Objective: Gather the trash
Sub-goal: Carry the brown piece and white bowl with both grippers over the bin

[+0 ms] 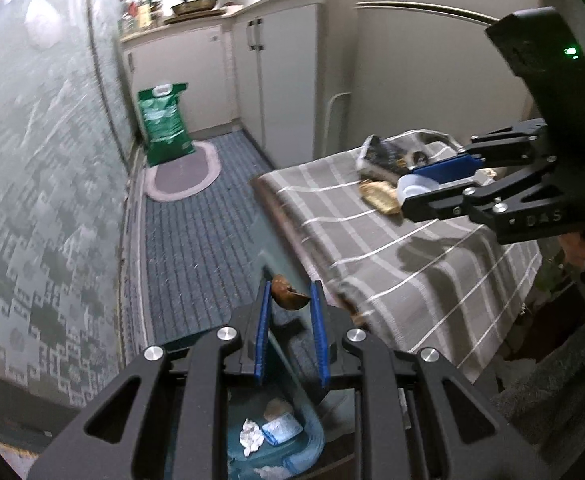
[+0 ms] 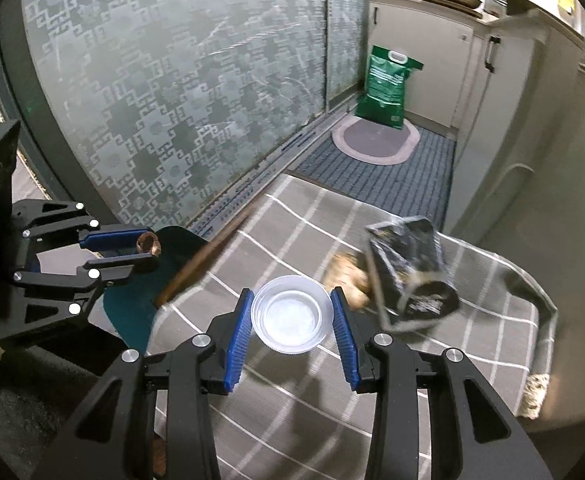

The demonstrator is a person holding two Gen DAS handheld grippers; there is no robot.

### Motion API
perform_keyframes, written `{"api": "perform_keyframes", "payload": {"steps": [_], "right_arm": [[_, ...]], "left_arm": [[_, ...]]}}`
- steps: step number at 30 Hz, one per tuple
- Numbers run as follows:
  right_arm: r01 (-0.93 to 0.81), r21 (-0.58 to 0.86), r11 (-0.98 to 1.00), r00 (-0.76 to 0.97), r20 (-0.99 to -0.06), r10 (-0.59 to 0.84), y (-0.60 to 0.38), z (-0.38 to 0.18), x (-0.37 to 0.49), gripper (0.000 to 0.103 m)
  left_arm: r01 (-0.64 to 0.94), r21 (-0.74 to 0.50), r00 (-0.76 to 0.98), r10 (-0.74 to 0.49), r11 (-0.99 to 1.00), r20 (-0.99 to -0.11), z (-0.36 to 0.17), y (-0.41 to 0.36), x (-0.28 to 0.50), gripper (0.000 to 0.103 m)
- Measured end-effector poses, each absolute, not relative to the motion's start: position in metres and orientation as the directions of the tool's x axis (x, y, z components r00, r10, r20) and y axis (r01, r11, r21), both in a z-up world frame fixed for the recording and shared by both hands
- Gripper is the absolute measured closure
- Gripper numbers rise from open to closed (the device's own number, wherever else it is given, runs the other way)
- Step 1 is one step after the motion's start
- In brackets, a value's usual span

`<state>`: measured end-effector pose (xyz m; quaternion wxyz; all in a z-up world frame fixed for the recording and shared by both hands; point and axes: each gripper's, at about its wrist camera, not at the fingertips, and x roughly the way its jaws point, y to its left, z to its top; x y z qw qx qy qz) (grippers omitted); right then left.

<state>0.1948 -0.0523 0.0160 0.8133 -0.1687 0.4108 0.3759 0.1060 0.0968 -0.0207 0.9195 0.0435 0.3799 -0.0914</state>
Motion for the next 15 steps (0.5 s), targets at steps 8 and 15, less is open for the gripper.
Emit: {"api": "perform_keyframes", "payload": {"steps": [8,15], "right_arm": [[-0.786,0.053,0.615,0.351,-0.781,0.516,-0.015,0.023,0.182,0.064],[-0.811,0.06,0.582,0.325,-0.781,0.533,0.015,0.023,0.172,0.064]], "left_arm": [[0.074,-0.022,0.656,-0.065,0.997,-0.752,-0.041,0.139,0.095,0.082],[0.016,-0.043,0.593,-0.045,0.999,-0.804,-0.066,0.164,0.089,0.082]]}}
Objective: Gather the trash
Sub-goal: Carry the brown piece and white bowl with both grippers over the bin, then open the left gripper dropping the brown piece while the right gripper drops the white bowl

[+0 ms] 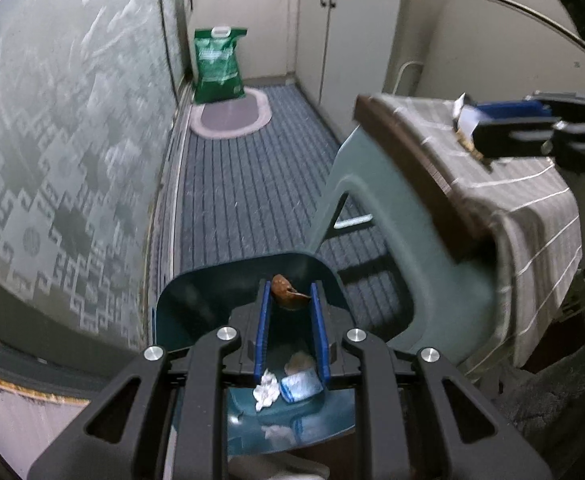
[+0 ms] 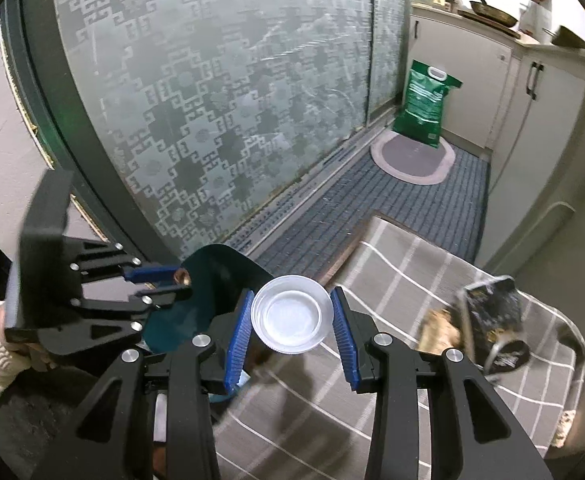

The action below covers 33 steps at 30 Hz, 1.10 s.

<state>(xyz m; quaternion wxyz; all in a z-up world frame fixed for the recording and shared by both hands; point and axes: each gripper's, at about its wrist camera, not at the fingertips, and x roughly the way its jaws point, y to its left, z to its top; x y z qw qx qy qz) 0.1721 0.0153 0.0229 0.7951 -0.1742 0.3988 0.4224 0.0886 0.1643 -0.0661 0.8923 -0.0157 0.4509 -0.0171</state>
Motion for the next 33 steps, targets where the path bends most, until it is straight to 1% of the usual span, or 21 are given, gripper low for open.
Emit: {"api": "perform_keyframes", "payload": {"steps": [7,15,29,31,33], "right_arm": [[-0.831,0.078,0.551,0.292,-0.781,0.552,0.042,0.022,0.165,0.064],[-0.844,0.095,0.527,0.258,-0.79,0.556,0.068,0.015,0.159,0.064],[-0.845,0.123,0.521,0.213,-0.816,0.538,0.096,-0.003,0.158,0.064],[-0.841,0.126,0.526,0.207,-0.823,0.529,0.099,-0.006,0.159,0.064],[-0.837,0.129,0.532,0.203,-0.83,0.519,0.101,-0.011,0.16,0.064]], "left_arm": [[0.004,-0.072,0.514,-0.064,0.997,-0.855,-0.094,0.176,0.081,0.082],[0.015,-0.088,0.441,-0.086,0.996,-0.893,-0.123,0.179,0.073,0.082],[0.04,-0.1,0.333,-0.108,0.994,-0.937,-0.16,0.177,0.065,0.081],[0.038,-0.1,0.321,-0.107,0.994,-0.941,-0.165,0.179,0.064,0.077],[0.039,-0.095,0.318,-0.102,0.995,-0.942,-0.167,0.181,0.063,0.077]]}}
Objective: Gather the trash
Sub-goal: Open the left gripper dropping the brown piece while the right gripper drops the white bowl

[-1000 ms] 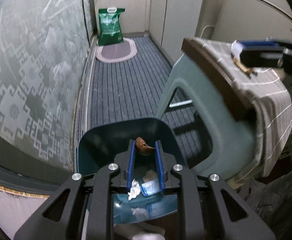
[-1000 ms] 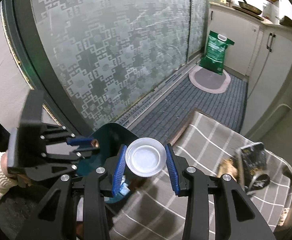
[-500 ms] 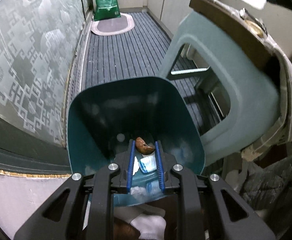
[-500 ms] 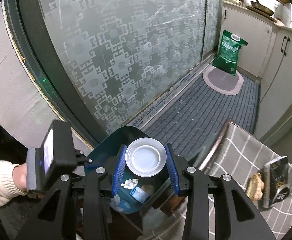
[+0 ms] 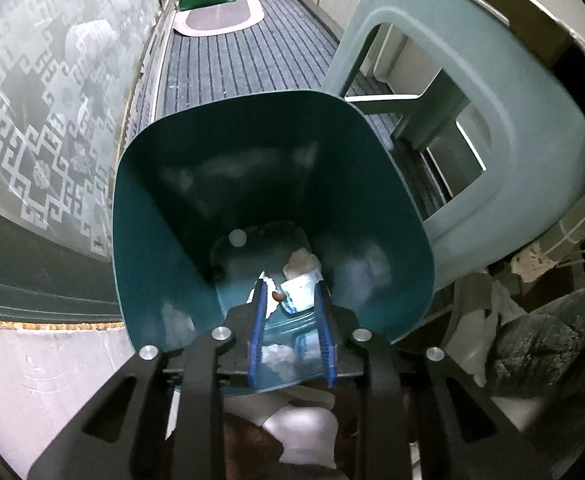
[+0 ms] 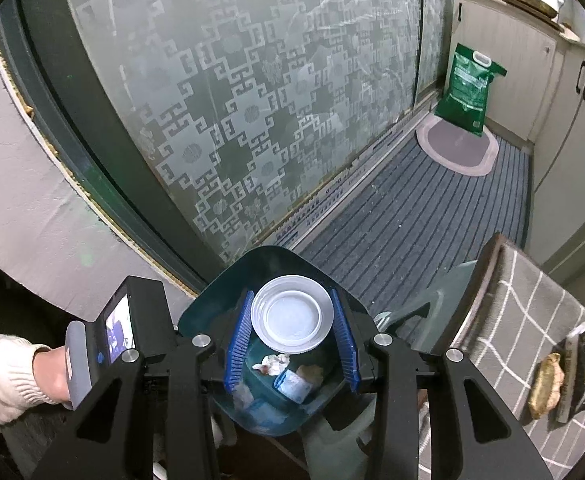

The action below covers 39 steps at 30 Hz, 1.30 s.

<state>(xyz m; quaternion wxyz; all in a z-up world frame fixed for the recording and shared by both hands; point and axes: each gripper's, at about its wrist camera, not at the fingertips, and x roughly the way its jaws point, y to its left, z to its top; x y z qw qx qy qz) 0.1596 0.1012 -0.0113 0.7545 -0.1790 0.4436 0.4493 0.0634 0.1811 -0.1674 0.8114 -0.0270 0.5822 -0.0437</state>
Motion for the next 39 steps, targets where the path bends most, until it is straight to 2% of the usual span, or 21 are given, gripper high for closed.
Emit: {"api": "perform_keyframes", "payload": {"steps": [3,8,19,27,39], "right_arm": [[-0.835,0.121,0.536,0.196,-0.845,0.497,0.107,-0.02,0.16,0.063],[-0.834,0.113,0.54,0.19,-0.86,0.474,0.116,-0.033,0.159,0.064],[-0.841,0.107,0.53,0.15,-0.896,0.418,0.135,-0.065,0.151,0.064],[-0.844,0.11,0.524,0.111,-0.921,0.372,0.146,-0.095,0.144,0.064],[-0.855,0.089,0.511,0.065,-0.959,0.276,0.155,-0.145,0.134,0.063]], "left_arm": [[0.028,-0.105,0.321,-0.108,0.994,-0.941,-0.165,0.185,0.061,0.072],[0.015,-0.114,0.369,-0.112,0.993,-0.923,-0.148,0.192,0.055,0.072],[-0.036,-0.081,0.499,-0.053,0.996,-0.865,-0.101,0.209,0.041,0.077],[-0.075,-0.08,0.621,-0.016,0.994,-0.783,-0.051,0.218,0.028,0.082],[-0.113,-0.069,0.72,0.034,0.991,-0.693,0.0,0.22,0.016,0.082]]}}
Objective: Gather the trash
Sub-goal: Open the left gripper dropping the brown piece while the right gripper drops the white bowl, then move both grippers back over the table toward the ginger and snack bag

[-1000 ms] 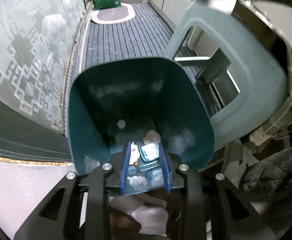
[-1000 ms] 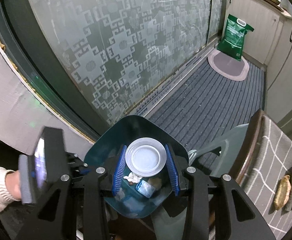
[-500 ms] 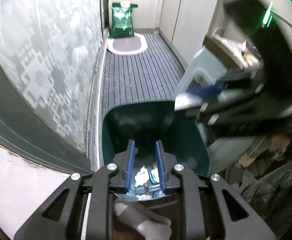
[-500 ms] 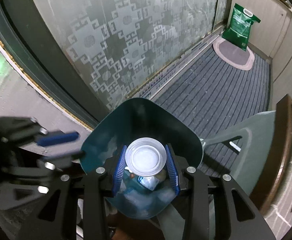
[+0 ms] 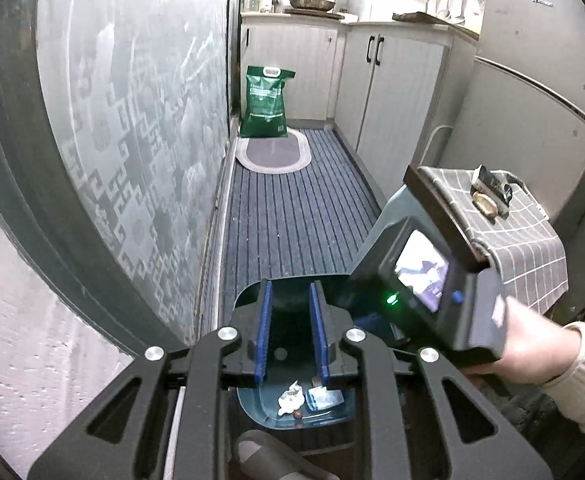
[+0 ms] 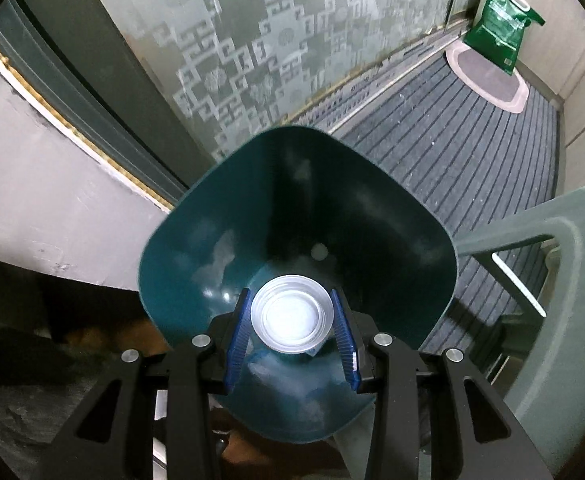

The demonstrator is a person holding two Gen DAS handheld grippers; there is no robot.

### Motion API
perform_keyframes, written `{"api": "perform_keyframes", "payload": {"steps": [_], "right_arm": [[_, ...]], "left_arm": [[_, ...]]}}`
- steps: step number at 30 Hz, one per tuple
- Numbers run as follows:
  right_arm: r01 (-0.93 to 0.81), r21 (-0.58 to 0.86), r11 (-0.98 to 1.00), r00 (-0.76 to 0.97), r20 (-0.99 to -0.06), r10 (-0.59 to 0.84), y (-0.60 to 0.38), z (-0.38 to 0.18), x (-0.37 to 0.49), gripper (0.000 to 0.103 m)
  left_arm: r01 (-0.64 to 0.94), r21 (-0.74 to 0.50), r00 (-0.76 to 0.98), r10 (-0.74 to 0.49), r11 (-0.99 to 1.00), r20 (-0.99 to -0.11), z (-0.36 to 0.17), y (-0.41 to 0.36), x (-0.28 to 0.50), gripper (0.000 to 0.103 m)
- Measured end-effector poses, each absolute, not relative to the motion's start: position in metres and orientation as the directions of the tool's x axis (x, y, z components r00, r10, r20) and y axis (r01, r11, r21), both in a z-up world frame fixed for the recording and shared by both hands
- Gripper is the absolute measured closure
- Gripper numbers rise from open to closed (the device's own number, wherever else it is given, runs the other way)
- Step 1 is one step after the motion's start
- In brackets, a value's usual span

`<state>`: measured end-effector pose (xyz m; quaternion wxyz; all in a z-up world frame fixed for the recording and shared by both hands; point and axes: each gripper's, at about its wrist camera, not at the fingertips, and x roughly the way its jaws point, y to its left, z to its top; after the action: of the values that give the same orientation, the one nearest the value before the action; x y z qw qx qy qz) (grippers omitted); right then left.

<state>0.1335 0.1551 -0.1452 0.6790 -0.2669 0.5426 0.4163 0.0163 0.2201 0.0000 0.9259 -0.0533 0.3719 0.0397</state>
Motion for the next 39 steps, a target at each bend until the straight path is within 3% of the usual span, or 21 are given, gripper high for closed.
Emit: {"api": "perform_keyframes", "payload": {"steps": [5,9,19,28,32,39], "right_arm": [[-0.859,0.073,0.506,0.059,-0.969,0.239,0.159,-0.163,0.129,0.063],[-0.857,0.072,0.511,0.057,-0.971,0.232,0.159,-0.167,0.127,0.056],[-0.859,0.108,0.501,0.056,-0.952,0.3,0.158,-0.147,0.124,0.055],[-0.875,0.111,0.472,0.101,-0.911,0.401,0.153,-0.108,0.118,0.055],[-0.875,0.11,0.471,0.143,-0.872,0.469,0.141,-0.078,0.121,0.064],[-0.863,0.117,0.491,0.215,-0.795,0.568,0.111,-0.023,0.132,0.064]], "left_arm": [[-0.104,-0.071,0.741,0.029,0.992,-0.671,0.01,0.215,0.014,0.082],[-0.096,-0.074,0.759,0.025,0.993,-0.651,0.02,0.212,0.011,0.082],[-0.106,-0.088,0.799,0.032,0.99,-0.601,0.041,0.21,0.004,0.082],[-0.121,-0.096,0.838,0.05,0.988,-0.544,0.065,0.204,0.0,0.081],[-0.122,-0.097,0.848,0.053,0.988,-0.528,0.071,0.198,0.003,0.079],[-0.105,-0.097,0.857,0.041,0.99,-0.514,0.075,0.182,0.016,0.073]]}}
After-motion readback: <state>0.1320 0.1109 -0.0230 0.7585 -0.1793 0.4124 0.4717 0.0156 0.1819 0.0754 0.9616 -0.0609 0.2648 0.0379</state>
